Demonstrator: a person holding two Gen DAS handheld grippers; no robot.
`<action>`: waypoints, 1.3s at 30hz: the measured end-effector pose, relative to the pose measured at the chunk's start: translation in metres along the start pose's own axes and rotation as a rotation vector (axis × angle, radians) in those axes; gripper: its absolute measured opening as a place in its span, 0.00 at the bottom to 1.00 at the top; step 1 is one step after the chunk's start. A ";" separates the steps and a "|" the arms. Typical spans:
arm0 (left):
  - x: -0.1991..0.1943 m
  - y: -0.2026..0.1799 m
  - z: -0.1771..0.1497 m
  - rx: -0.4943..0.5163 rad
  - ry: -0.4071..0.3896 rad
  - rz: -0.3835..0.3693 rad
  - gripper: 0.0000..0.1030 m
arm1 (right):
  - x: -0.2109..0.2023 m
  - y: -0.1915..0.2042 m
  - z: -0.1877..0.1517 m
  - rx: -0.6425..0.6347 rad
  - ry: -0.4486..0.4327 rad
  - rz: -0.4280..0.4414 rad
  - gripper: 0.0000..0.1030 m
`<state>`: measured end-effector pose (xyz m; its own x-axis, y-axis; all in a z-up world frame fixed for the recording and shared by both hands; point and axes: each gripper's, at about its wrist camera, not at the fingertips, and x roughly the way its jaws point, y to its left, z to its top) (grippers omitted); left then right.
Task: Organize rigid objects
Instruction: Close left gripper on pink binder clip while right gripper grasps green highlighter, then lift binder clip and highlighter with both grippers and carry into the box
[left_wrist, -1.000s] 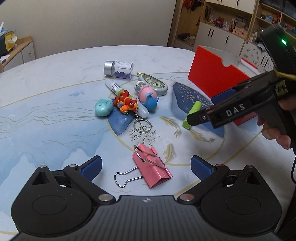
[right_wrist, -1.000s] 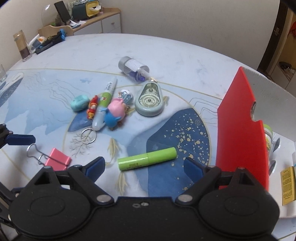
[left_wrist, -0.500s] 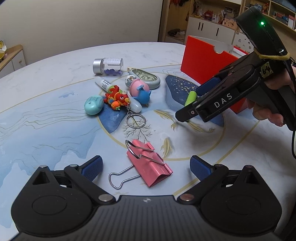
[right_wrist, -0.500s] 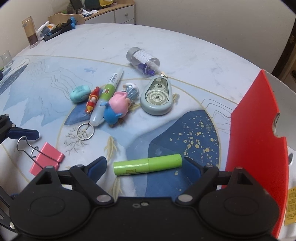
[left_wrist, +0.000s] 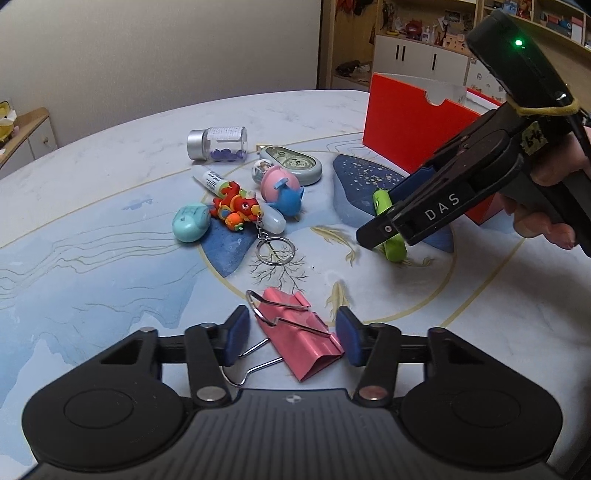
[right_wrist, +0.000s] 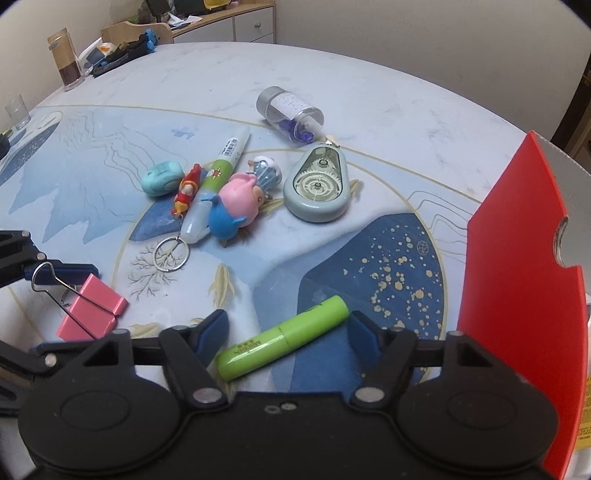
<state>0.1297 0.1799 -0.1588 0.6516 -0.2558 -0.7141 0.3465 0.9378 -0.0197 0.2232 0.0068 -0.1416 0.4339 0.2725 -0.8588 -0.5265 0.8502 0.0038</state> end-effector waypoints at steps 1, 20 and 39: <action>0.000 0.000 0.000 -0.004 -0.001 0.000 0.47 | -0.001 0.000 -0.001 0.003 -0.004 0.000 0.60; -0.004 0.002 0.002 -0.093 0.015 0.007 0.39 | -0.038 0.007 -0.028 0.142 -0.038 0.039 0.14; -0.010 -0.031 0.020 -0.101 0.007 -0.015 0.31 | -0.129 -0.038 -0.049 0.315 -0.216 0.104 0.14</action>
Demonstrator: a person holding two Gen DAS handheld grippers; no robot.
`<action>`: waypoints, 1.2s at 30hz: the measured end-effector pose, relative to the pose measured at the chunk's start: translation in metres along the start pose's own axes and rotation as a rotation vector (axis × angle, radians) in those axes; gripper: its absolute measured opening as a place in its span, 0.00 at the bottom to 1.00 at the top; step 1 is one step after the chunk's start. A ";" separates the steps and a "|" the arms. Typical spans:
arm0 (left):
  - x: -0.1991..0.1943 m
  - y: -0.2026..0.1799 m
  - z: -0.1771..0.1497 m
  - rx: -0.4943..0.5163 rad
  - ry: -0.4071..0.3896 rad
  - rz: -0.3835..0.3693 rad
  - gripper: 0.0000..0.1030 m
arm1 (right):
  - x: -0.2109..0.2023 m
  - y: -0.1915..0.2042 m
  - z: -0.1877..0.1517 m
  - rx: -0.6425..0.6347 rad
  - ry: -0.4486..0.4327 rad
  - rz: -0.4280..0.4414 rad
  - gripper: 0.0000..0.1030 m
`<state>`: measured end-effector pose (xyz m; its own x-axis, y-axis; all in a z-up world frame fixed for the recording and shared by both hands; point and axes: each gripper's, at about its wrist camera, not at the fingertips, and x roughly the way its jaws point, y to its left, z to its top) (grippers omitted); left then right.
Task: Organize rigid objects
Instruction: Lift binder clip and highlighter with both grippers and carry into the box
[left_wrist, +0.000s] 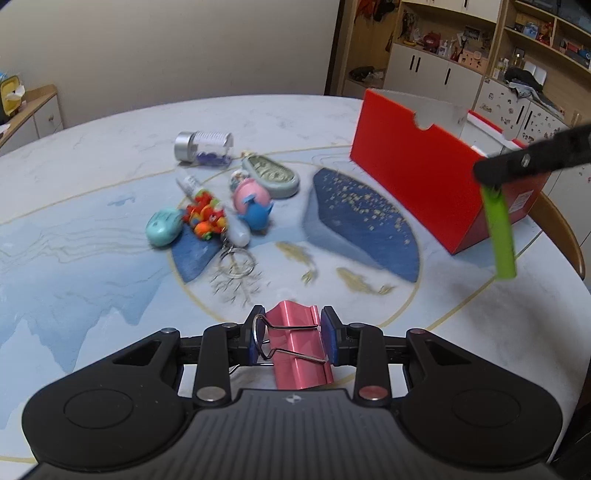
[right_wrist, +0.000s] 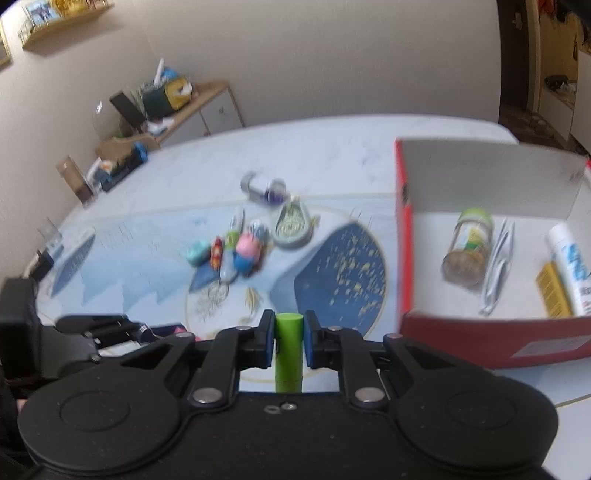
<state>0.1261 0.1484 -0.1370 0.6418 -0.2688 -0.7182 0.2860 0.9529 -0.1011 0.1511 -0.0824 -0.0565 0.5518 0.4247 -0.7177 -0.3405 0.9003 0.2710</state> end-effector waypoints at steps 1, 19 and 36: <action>-0.001 -0.003 0.003 0.001 -0.004 -0.003 0.31 | -0.007 -0.002 0.003 0.001 -0.015 0.002 0.14; -0.002 -0.084 0.100 0.055 -0.100 -0.066 0.31 | -0.057 -0.107 0.057 0.063 -0.159 -0.079 0.14; 0.056 -0.172 0.176 0.122 -0.080 -0.095 0.31 | -0.039 -0.193 0.043 0.071 -0.092 -0.110 0.14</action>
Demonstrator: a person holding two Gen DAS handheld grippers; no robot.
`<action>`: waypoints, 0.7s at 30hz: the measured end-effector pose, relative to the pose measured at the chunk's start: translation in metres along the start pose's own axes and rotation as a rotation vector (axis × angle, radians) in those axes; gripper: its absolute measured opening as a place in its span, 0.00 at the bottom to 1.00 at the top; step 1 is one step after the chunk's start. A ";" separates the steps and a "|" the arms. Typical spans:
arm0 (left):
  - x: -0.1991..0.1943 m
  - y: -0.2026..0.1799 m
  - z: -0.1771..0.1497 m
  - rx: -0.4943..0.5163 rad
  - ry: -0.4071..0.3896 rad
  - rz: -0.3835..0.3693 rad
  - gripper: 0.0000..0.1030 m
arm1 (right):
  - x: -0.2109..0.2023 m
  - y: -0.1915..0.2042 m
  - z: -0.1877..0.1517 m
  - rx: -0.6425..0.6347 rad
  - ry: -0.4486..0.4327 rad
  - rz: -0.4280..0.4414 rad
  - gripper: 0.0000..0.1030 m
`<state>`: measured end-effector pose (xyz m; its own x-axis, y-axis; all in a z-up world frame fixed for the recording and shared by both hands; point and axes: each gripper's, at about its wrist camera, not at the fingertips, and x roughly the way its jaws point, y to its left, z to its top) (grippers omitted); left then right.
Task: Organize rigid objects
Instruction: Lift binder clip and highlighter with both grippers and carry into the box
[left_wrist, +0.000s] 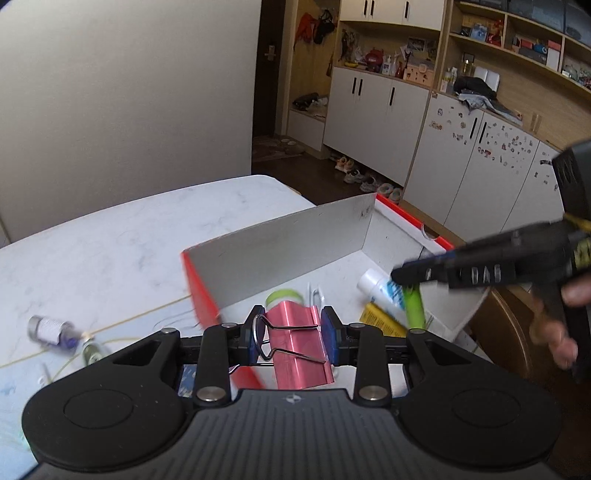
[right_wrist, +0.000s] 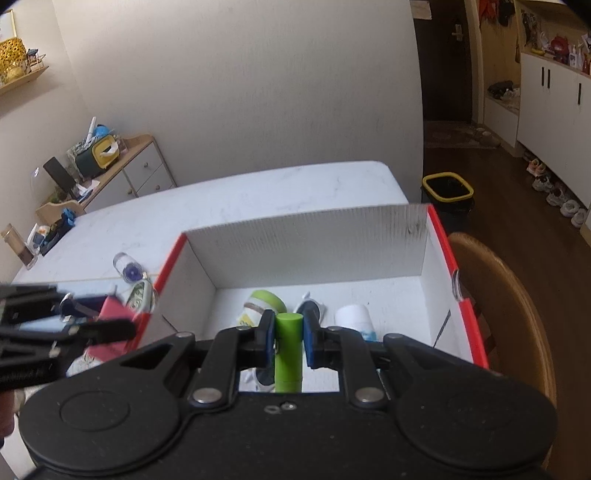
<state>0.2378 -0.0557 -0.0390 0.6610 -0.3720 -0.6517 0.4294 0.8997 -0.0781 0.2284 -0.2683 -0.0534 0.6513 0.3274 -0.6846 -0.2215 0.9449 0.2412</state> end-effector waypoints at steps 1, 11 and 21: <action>0.006 -0.003 0.004 0.002 0.006 0.001 0.31 | 0.002 -0.001 -0.002 -0.006 0.007 0.004 0.14; 0.065 -0.019 0.024 0.014 0.098 0.071 0.31 | 0.027 -0.003 -0.013 -0.099 0.078 0.022 0.14; 0.108 -0.018 0.026 0.027 0.184 0.128 0.31 | 0.047 -0.001 -0.017 -0.177 0.148 0.054 0.14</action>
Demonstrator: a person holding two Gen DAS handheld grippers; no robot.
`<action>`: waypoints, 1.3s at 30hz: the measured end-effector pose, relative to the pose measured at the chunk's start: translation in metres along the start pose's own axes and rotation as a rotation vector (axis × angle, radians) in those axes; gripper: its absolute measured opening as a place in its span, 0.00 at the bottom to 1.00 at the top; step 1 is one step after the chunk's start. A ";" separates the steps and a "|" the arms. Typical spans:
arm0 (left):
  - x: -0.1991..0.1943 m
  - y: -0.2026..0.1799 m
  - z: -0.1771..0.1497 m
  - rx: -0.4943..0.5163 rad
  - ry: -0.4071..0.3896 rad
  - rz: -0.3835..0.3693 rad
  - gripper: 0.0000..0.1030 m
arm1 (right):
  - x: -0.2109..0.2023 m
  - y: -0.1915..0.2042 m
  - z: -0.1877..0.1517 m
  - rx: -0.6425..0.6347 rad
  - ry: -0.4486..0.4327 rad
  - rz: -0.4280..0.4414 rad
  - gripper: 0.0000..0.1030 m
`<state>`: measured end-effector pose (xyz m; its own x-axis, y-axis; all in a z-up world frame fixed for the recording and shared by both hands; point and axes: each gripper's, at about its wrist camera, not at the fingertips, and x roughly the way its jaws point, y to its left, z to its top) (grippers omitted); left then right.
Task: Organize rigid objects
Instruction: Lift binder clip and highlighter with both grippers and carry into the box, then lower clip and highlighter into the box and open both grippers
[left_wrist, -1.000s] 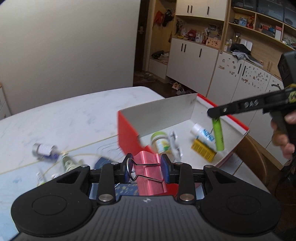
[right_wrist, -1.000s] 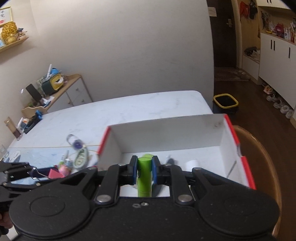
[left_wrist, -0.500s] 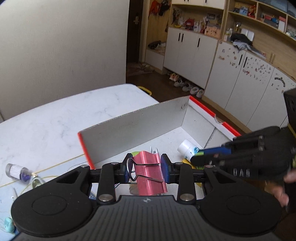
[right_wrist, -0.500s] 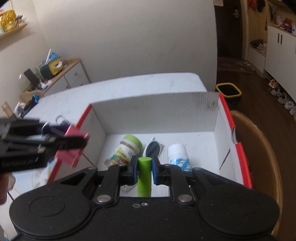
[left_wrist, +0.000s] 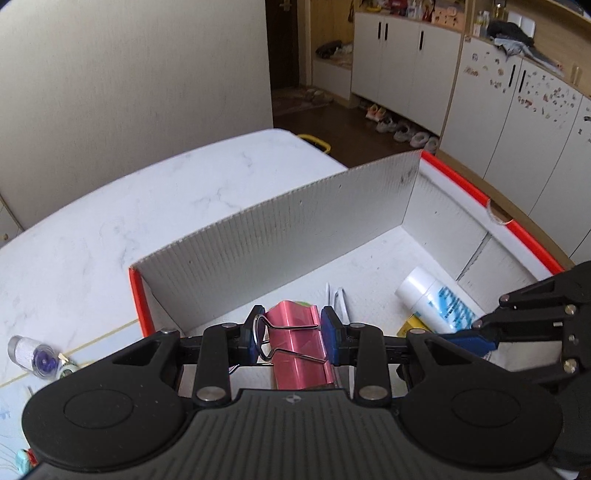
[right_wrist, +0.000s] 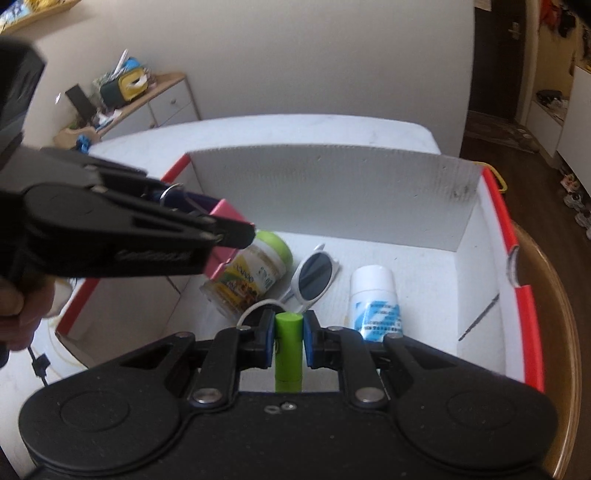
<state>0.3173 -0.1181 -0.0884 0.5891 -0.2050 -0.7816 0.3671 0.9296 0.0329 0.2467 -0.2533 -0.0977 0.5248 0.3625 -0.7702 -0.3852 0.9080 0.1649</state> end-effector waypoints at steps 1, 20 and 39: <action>0.003 0.000 0.000 -0.005 0.009 0.002 0.31 | 0.002 0.000 0.000 -0.004 0.010 0.003 0.14; 0.016 0.002 -0.006 -0.039 0.084 -0.018 0.32 | 0.002 -0.005 -0.006 0.015 0.070 0.060 0.18; -0.020 0.008 -0.018 -0.091 0.016 -0.087 0.41 | -0.032 -0.012 -0.005 0.100 -0.016 0.036 0.54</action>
<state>0.2957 -0.1013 -0.0840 0.5457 -0.2819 -0.7891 0.3494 0.9325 -0.0915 0.2306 -0.2764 -0.0786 0.5243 0.3981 -0.7528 -0.3269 0.9104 0.2537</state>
